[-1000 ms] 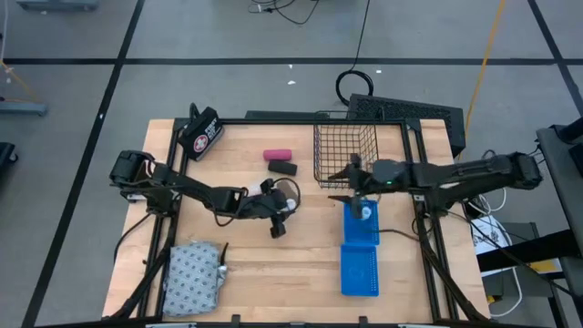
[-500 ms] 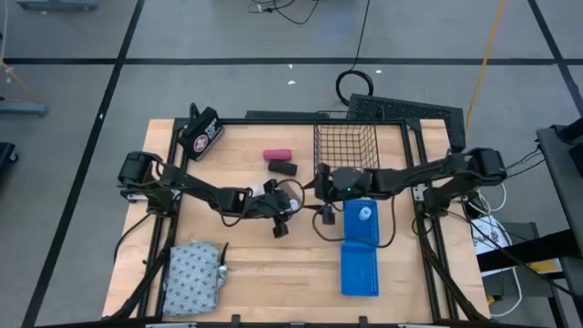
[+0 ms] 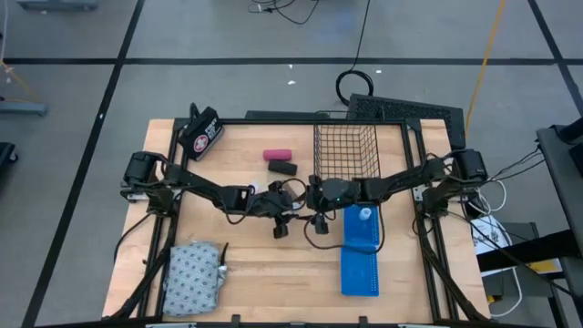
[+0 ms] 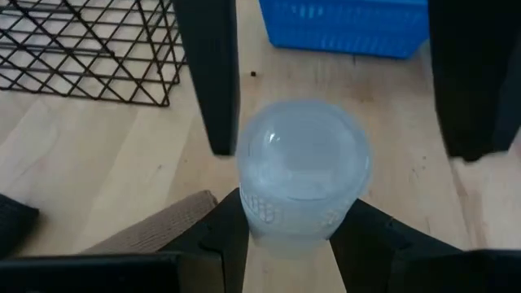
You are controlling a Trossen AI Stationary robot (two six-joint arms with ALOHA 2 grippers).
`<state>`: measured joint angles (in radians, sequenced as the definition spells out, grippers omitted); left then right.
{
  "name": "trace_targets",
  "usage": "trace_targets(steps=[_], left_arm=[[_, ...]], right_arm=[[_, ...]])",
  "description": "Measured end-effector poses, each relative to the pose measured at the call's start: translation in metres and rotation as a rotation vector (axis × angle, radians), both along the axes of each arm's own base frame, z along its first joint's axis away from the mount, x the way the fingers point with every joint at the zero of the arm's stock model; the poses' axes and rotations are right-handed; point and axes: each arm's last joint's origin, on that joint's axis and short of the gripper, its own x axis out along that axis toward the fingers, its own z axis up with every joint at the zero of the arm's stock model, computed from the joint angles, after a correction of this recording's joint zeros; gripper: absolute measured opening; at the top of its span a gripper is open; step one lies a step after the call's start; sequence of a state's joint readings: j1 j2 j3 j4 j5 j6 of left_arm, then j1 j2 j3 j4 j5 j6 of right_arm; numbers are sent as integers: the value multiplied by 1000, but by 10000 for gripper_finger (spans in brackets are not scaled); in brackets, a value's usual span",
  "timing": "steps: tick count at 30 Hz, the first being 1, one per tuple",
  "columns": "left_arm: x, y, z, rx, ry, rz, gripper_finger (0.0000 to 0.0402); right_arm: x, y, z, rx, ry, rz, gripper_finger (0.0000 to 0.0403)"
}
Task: Pick & Place Medicine items
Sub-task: Put the bottom transparent pill bottle into the top blue basket
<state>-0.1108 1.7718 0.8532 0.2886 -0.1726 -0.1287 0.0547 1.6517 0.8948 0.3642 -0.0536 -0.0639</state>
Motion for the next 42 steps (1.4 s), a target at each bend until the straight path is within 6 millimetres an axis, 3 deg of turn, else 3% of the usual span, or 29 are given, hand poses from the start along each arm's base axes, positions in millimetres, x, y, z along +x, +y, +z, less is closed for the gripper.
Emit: trace_targets(steps=[9,20,26,31,36,42], left_arm=[[0,-1,0,12,-5,-13,147],[0,-5,1,-8,-15,-30,147],[-2,-13,7,-21,-29,-40,163],[-11,-17,26,-55,-27,-69,202],[-16,-18,41,-37,-67,-71,223],[-21,-10,33,1,-81,-4,216]], right_arm=[[3,-1,-9,22,17,-16,243],[4,-1,-7,21,1,-20,123],[1,0,-3,20,8,-6,122],[-19,3,22,16,53,-2,122],[-55,15,43,-4,109,-44,121],[-107,35,49,15,170,-133,121]])
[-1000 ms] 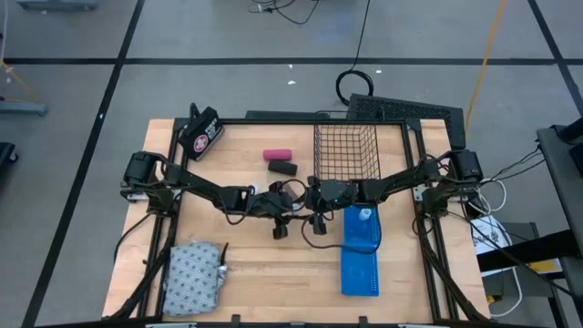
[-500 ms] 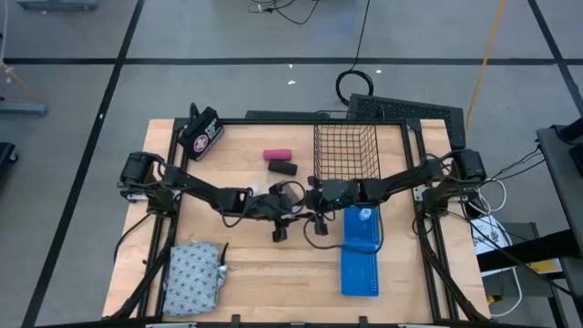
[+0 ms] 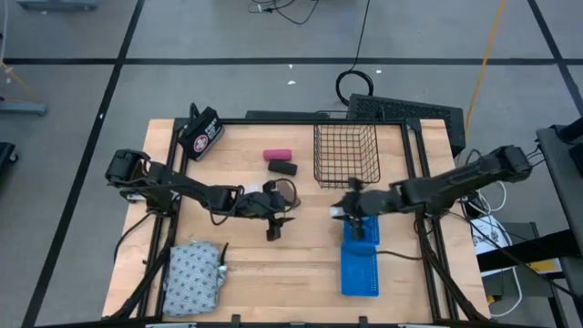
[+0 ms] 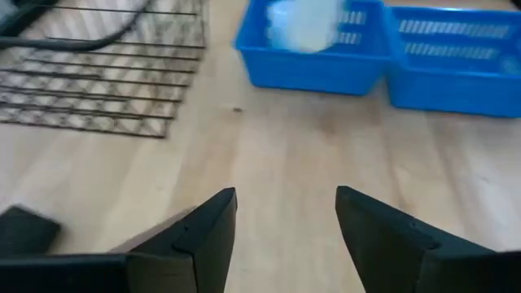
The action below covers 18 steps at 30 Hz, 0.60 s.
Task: Pick & Place Medicine items
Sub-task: Put the bottom transparent pill bottle into the top blue basket
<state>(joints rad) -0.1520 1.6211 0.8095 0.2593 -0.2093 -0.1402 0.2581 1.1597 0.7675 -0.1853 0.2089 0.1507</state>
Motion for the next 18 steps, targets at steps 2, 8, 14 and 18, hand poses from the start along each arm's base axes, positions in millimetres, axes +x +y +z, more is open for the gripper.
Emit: trace_targets(steps=[2,8,14,18], left_arm=[[-1,4,-3,-4,-26,18,211],[1,11,1,-31,-104,28,199],[2,14,3,-43,-127,36,193],[3,15,3,-58,-130,46,196]], right_arm=[[-16,5,-4,27,18,-16,121],[-46,14,-26,60,47,-5,121],[-60,15,-52,24,57,4,121],[-63,13,-67,13,23,-14,121]])
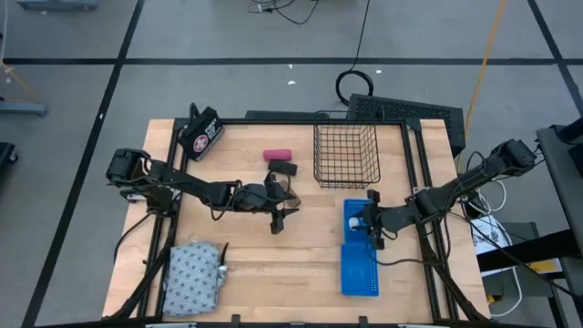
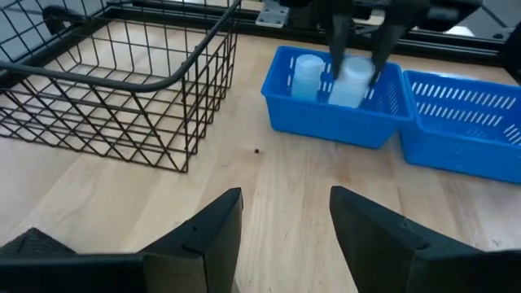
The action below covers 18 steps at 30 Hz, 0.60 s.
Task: Pick & Place Medicine items
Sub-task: Put the bottom transparent pill bottle into the top blue basket
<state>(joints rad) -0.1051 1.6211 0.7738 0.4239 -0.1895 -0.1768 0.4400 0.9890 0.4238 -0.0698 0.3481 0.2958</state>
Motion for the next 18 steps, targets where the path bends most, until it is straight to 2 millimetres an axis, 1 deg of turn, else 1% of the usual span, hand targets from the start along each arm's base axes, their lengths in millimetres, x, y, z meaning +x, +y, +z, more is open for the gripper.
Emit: trace_targets(steps=[4,12,18], left_arm=[[0,0,1,-9,-12,5,197],[2,0,4,-14,-51,6,193],[2,0,5,-16,-52,1,191]], right_arm=[[-4,-5,-10,-60,-31,-76,128],[-9,-10,-23,-76,2,-87,141],[-9,-13,-25,-68,-10,-101,159]])
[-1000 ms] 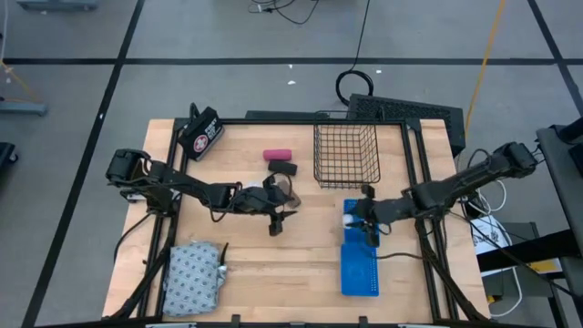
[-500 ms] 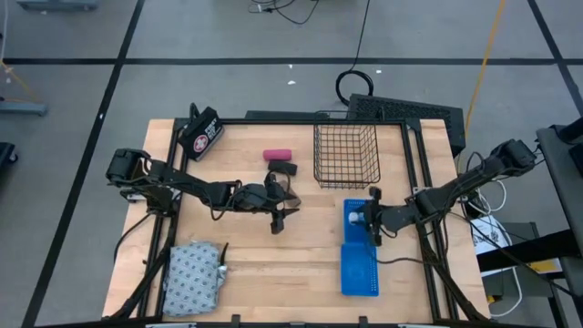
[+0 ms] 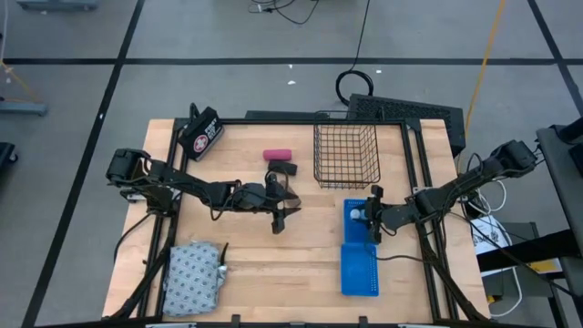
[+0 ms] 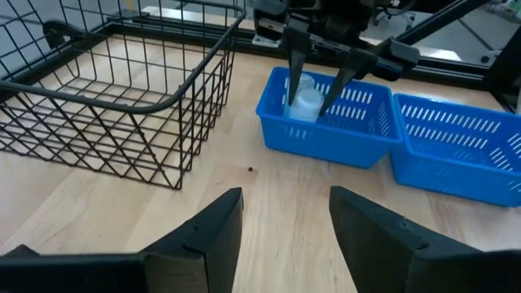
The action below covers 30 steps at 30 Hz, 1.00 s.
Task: Pick & Place Medicine items
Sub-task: Put the bottom transparent pill bottle into the top blue basket, then put the transparent pill bottle into the top blue basket
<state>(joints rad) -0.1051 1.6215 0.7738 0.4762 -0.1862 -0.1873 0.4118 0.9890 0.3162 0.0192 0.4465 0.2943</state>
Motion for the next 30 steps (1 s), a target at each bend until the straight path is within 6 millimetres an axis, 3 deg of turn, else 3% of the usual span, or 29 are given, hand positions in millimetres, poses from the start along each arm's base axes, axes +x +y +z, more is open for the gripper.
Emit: trace_targets(steps=[14,22,25,30], left_arm=[[0,2,0,27,1,14,191],[-26,11,48,51,-59,52,191],[-40,15,39,49,-55,122,191],[-71,19,-3,-27,-126,232,191]], right_arm=[[5,2,6,21,-93,17,175],[4,2,37,4,-255,69,174],[1,1,51,3,-344,83,177],[-3,-1,68,-64,-469,125,176]])
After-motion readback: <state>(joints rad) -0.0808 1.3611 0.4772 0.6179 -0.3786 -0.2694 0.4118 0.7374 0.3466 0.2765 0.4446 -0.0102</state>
